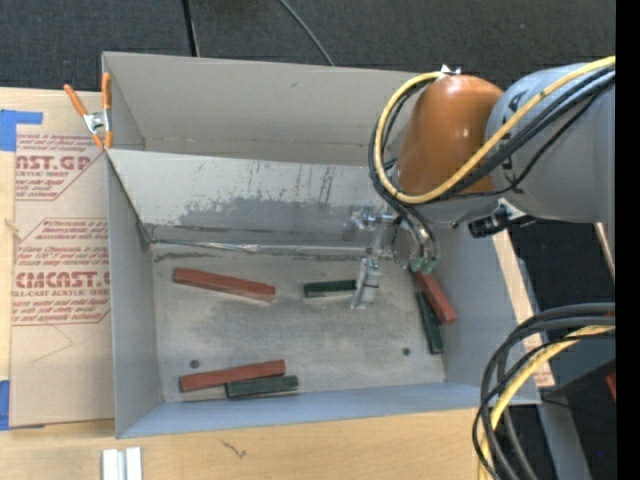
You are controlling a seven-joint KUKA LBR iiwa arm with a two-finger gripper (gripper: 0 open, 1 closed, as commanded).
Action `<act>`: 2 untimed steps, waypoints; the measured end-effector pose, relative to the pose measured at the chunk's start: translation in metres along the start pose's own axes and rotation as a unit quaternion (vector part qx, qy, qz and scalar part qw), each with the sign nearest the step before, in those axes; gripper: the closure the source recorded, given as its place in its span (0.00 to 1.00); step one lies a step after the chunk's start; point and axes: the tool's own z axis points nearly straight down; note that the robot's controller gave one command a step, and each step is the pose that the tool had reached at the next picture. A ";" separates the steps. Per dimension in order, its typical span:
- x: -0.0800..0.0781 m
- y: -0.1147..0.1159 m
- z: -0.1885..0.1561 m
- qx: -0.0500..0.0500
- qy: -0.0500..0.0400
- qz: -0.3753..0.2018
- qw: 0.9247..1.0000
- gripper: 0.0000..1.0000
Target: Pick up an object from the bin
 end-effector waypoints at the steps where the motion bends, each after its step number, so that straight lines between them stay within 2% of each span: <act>1: -0.010 0.004 0.075 0.000 -0.001 -0.021 1.000 0.00; 2: -0.013 0.006 0.093 0.000 -0.008 -0.026 1.000 1.00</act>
Offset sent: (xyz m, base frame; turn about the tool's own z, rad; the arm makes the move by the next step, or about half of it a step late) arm 0.0075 0.0051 -0.0880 -0.0569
